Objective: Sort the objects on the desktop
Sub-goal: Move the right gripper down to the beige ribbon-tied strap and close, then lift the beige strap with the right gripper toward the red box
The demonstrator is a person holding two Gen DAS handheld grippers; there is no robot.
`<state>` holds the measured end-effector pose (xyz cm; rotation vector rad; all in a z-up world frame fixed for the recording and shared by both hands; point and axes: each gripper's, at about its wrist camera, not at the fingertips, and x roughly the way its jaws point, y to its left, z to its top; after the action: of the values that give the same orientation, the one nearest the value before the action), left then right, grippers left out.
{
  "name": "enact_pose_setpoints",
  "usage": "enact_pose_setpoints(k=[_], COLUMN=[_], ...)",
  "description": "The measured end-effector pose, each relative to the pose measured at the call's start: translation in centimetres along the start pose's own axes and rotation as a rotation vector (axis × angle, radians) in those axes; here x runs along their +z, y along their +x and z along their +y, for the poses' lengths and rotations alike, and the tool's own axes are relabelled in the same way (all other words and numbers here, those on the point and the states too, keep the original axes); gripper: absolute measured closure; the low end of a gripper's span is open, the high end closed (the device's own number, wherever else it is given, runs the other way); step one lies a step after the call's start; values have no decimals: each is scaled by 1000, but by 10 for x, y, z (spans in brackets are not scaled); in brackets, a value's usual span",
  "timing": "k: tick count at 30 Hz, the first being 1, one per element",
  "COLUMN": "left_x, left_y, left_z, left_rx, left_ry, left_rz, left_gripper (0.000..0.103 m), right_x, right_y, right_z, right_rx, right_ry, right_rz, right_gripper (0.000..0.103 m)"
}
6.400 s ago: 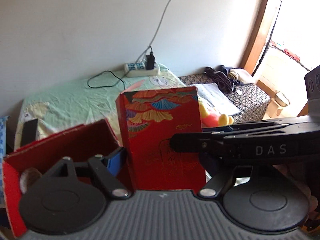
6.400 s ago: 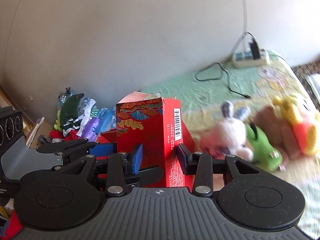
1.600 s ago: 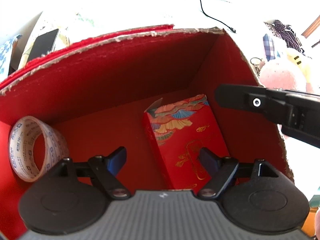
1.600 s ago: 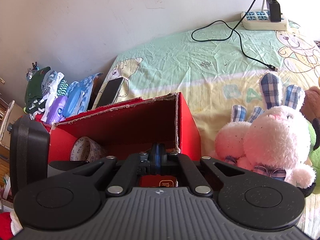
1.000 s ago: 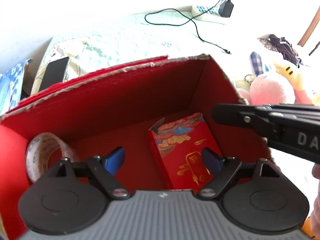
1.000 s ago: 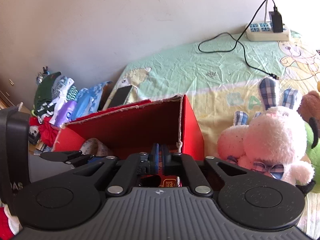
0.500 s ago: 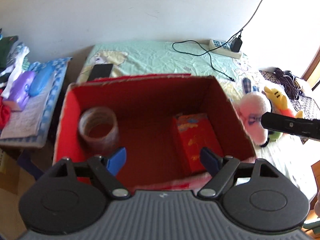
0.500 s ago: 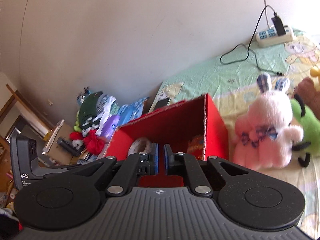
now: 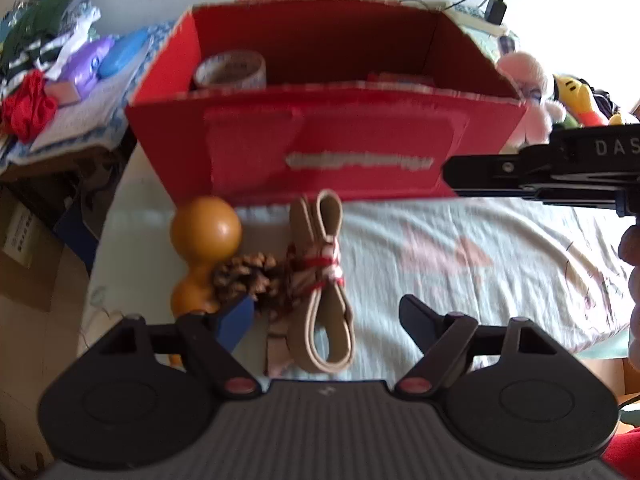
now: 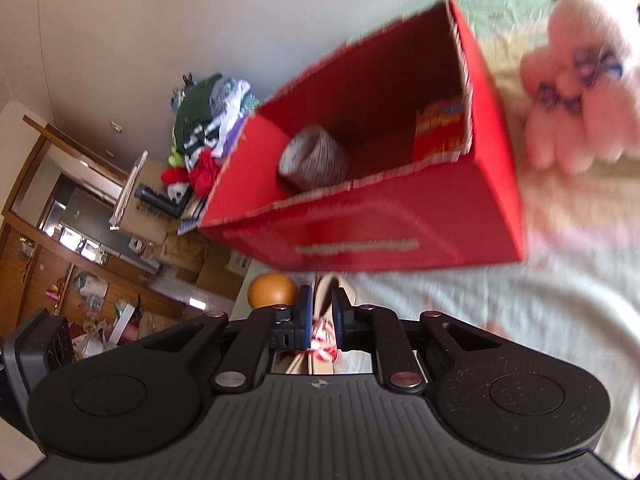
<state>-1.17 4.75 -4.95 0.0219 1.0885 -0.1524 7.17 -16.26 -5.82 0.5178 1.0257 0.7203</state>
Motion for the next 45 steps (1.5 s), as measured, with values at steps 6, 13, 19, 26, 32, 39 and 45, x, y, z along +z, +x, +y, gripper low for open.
enact_pose_setpoints(k=[6,13,19,26,32,39,45], left_x=[-14,-14,-11,-7,-4,-4,-4], left_y=[12,33,46,55,56,53,53], left_z=[1,12,22,28,24,14,-3], left_rx=[-15,-49,-85,-114,-99,-97,-141], left_ry=[-40,-103,-144,-170,-153,-119,-68], left_rz=[14,66,121,162,162,163,178], left_gripper=[22,22,36,45,48,55,55], right_x=[-12,-18,-19,-21,-27,-30,-35], right_y=[28,49,56,62,66,45,15], right_z=[3,-1,-3,-9,-15,-26,-41], right_rx=[11,19,13,12,7,16,-26], right_ry=[20,68,69,93,129,151,150], right_rz=[90,165,206,233,268,269,250], right_gripper=[81,76,75,73,64,73,73])
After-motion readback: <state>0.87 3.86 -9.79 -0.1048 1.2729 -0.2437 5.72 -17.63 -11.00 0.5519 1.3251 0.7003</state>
